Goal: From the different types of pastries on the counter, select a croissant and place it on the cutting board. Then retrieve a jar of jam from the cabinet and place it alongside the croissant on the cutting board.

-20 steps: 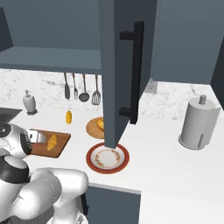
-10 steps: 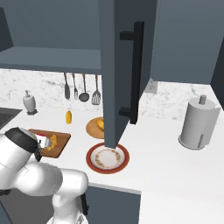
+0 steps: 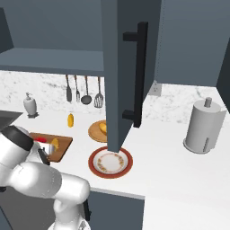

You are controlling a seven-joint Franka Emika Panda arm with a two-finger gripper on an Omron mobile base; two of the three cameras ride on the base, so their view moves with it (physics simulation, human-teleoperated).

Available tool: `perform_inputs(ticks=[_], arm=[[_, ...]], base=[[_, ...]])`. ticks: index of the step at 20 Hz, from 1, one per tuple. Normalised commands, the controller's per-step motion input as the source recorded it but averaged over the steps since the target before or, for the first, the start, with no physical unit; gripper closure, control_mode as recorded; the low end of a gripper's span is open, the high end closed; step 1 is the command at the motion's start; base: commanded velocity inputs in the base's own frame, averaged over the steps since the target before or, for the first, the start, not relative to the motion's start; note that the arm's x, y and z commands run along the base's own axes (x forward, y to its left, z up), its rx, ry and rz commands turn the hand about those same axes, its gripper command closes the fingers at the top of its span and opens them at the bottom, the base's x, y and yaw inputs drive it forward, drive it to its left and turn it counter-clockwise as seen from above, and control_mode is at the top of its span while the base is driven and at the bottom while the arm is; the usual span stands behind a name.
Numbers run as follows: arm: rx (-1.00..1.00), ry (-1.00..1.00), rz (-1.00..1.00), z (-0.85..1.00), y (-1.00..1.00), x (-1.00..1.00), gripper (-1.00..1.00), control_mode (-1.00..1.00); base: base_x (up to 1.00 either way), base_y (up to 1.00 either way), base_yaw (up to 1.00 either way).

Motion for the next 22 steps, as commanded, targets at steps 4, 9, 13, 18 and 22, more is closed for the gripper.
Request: perform_inputs(ticks=[4, 9, 13, 18, 22], arm=[[0.0, -0.03, 0.0, -0.14, 0.36, 0.05, 1.0, -1.0], [0.0, -0.01, 0.0, -0.22, 0.46, 0.03, 1.0, -1.0], [0.0, 0.0, 0.0, -0.31, 0.36, 0.01, -1.0, -1.0], [0.0, -0.02, 0.0, -0.38, -0.01, -0.44, -1.0, -1.0], [0.03, -0.14, 0.02, -0.15, -0.83, -1.0, -1.0, -1.0]], base=[[0.0, 0.0, 0.0], [0.0, 0.0, 0.0], [0.0, 0.0, 0.0], [0.0, 0.0, 0.0], [0.0, 0.0, 0.0]])
